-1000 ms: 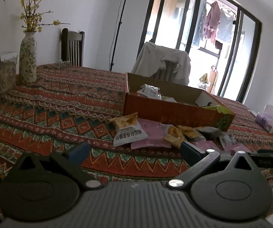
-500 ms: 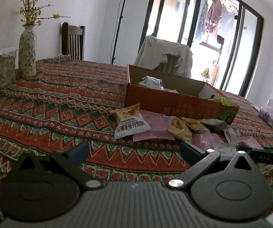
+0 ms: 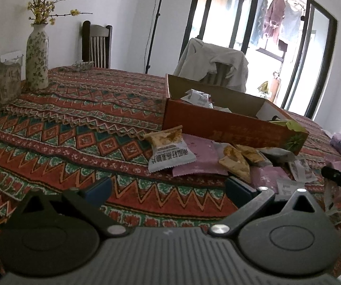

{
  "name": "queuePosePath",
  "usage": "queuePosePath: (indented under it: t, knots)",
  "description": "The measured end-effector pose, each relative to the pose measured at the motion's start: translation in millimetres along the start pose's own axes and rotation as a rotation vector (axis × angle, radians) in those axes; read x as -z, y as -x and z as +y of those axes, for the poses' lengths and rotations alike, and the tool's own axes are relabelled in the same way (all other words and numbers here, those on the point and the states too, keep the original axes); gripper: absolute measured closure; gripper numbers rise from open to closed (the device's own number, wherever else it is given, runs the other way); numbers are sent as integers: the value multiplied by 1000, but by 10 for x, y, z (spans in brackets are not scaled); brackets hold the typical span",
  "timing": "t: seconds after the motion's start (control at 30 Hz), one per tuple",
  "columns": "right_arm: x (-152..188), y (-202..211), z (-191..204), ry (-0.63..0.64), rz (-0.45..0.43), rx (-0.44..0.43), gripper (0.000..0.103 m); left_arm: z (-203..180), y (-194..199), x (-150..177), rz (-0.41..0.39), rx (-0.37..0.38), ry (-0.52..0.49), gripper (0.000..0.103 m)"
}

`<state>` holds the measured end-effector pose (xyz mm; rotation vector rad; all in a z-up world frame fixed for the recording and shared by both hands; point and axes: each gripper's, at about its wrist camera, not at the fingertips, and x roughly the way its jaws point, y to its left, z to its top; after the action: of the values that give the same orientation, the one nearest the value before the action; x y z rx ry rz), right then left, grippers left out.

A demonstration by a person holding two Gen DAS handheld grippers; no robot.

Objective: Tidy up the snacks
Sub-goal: 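Grasp a pink sachet with the right tool while the left tool grasps a white chip packet, then carry the pink sachet and white chip packet over the box and release both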

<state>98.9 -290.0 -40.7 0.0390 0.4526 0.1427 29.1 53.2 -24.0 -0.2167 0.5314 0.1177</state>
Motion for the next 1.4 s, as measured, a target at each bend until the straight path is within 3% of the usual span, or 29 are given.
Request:
queuePosePath:
  t: [0.37, 0.77, 0.83, 1.0, 1.1, 1.4]
  knots:
    - [51, -95, -114, -56, -44, -22, 40, 9, -336, -233, 35, -70, 27, 0]
    - [72, -134, -159, -91, -30, -47, 40, -48, -827, -455, 58, -114, 59, 1]
    - [73, -135, -160, -92, -30, -49, 40, -59, -862, -460, 56, -113, 63, 8]
    - [71, -139, -159, -90, -28, -53, 40, -48, -943, -439, 85, -64, 70, 47]
    - [69, -142, -157, -90, -27, -54, 40, -10, -946, -415, 84, -28, 92, 55]
    - [79, -130, -148, -86, -35, -52, 40, -6, -884, -388, 59, -23, 91, 59]
